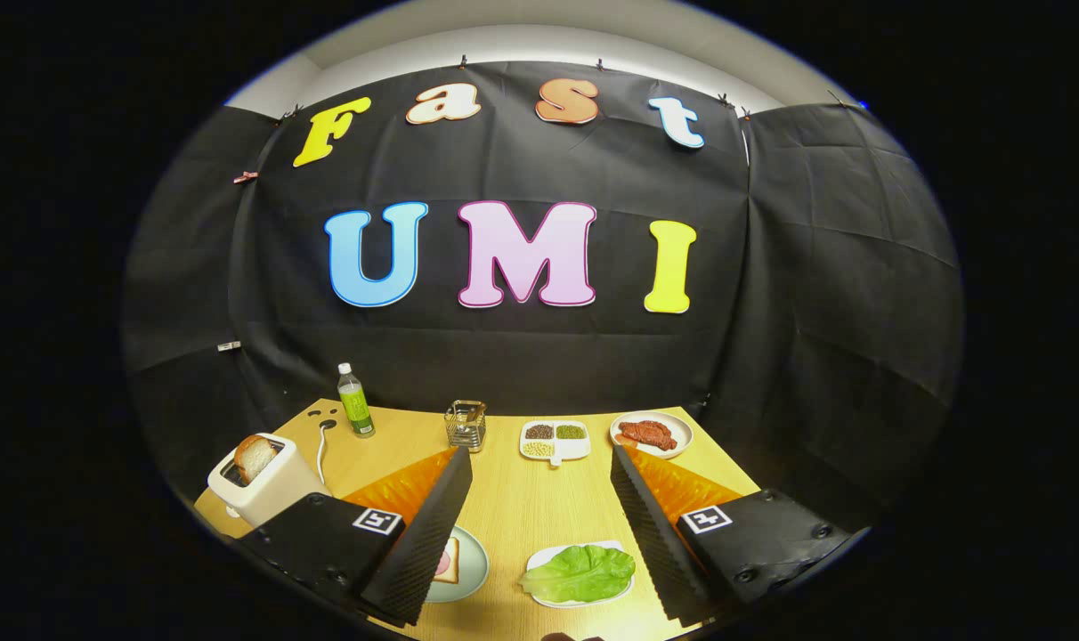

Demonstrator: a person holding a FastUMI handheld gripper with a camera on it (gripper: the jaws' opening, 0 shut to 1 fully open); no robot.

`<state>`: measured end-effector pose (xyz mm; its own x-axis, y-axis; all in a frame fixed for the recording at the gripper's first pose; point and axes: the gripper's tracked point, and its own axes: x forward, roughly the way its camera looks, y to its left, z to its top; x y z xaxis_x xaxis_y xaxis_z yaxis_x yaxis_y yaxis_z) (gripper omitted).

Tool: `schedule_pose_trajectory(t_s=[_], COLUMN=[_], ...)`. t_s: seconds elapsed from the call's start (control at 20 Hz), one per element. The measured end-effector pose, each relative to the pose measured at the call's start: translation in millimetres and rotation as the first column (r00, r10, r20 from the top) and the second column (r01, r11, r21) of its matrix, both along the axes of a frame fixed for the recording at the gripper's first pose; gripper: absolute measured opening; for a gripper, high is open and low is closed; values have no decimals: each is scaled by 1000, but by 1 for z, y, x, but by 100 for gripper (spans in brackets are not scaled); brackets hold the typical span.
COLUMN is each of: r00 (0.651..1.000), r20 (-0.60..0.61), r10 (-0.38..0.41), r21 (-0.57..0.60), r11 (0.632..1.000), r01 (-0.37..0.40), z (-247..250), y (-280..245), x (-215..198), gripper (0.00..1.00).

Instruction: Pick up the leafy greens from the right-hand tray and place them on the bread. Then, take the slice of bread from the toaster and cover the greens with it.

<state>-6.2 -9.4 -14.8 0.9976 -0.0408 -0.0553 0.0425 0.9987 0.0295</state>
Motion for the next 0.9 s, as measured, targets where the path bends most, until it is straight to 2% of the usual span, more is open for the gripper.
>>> schedule_pose_trajectory(t_s=[0.5,0.9], r00=[997,981], r20=[-73,-195], r10=[11,8], r21=[16,16], r11=[1000,1000], r01=[-10,-5], z=[-29,-86], y=[-9,-30], x=[7,21], gripper=[98,98])
